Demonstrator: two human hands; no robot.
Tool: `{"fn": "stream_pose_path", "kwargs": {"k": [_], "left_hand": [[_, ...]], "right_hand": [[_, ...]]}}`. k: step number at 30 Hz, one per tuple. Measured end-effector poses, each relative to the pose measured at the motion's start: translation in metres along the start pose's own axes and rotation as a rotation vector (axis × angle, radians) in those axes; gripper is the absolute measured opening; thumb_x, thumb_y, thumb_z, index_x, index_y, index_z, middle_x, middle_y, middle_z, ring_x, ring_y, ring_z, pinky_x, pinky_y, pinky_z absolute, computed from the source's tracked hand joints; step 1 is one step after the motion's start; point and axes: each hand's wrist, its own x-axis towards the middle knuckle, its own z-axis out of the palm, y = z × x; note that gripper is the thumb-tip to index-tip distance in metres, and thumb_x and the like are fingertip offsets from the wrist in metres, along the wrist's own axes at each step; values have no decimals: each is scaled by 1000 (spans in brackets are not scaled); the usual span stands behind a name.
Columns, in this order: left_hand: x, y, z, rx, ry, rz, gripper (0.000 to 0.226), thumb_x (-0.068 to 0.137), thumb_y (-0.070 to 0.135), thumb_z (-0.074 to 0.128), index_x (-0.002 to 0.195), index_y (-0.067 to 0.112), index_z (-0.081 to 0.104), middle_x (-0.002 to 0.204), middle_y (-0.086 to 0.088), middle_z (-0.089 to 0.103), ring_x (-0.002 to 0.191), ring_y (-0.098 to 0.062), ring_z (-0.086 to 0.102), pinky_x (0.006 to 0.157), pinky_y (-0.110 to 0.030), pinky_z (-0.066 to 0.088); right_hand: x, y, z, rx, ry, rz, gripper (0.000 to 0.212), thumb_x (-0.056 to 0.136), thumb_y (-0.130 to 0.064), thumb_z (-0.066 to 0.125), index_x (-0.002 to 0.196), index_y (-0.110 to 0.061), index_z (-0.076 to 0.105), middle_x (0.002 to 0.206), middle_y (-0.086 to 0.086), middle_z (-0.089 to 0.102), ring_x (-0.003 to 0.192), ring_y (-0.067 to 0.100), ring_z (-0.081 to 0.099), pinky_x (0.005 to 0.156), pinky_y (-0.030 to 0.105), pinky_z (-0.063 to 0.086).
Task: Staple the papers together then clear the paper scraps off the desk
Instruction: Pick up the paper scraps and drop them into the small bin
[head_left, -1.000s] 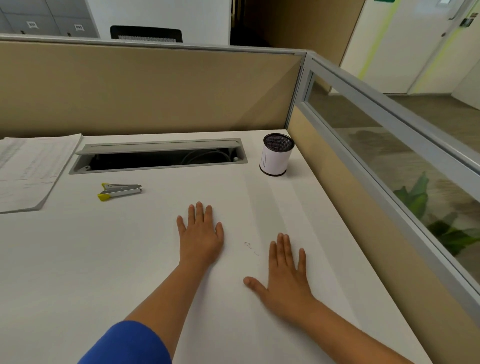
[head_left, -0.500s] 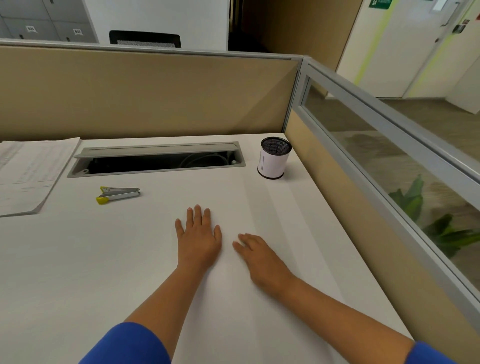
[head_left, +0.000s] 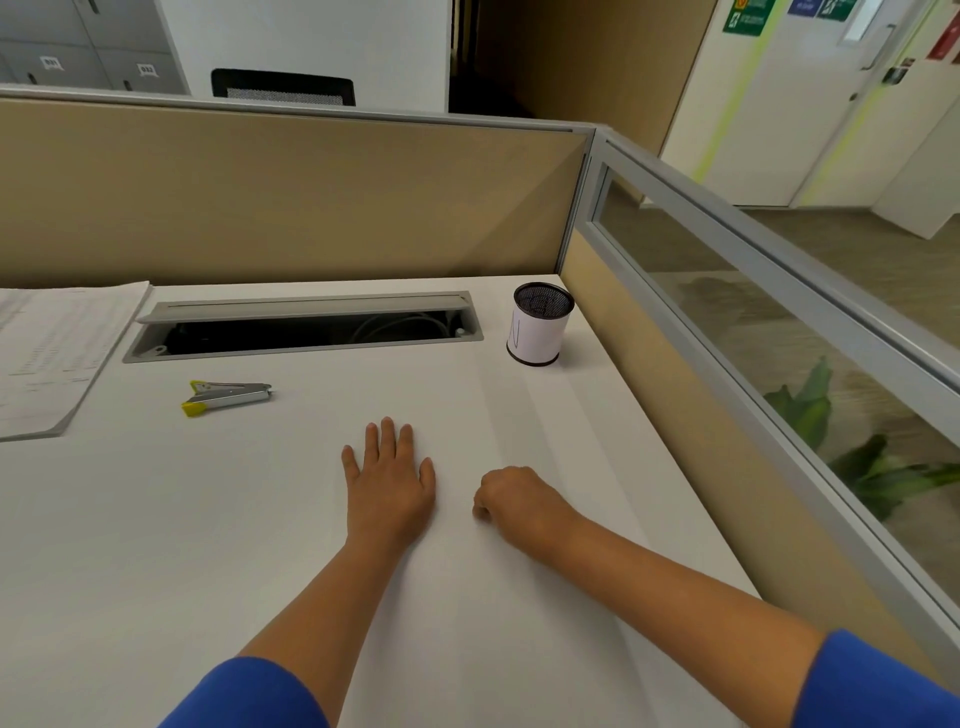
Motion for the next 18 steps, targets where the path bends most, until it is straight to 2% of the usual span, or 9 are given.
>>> {"fn": "stream_pose_path", "kwargs": {"k": [3, 7, 11, 14, 18], "left_hand": [[-1, 1, 0, -9, 1, 0, 58, 95, 38, 20, 148, 16, 11, 158, -7, 4, 146, -23, -3, 117, -48, -2], [-1, 2, -1, -10, 1, 2, 58, 95, 38, 20, 148, 15, 12, 158, -7, 5, 146, -23, -2, 117, -49, -2], [-1, 1, -1, -14, 8, 3, 58, 95, 38, 21, 148, 15, 13, 158, -8, 6, 146, -24, -1, 117, -49, -1], [-1, 1, -1, -7, 1, 3, 58, 96, 38, 21, 148, 15, 12, 158, -8, 5, 146, -24, -2, 117, -49, -2], [0, 3, -3, 3, -3, 0, 58, 96, 39, 20, 148, 16, 11, 158, -7, 5, 146, -24, -2, 117, -49, -1]], "right_hand": [[3, -1, -1, 19, -9, 28, 32, 90, 1, 41, 110, -3, 65, 116, 14, 62, 105, 31, 57, 85, 32, 41], [4, 2, -1, 129, 60, 43, 26, 89, -5, 46, 102, -4, 68, 109, 10, 68, 100, 28, 61, 85, 32, 44], [1, 9, 1, 289, 127, 98, 23, 85, -8, 53, 99, -8, 71, 104, 6, 72, 95, 20, 65, 83, 23, 47], [2, 14, 4, 551, 178, 261, 18, 80, -7, 60, 92, -8, 73, 93, 4, 73, 84, 15, 65, 75, 18, 50], [5, 25, -2, 1100, 148, 528, 10, 77, -2, 64, 81, -8, 71, 69, -3, 64, 58, 8, 56, 52, 13, 46]]}}
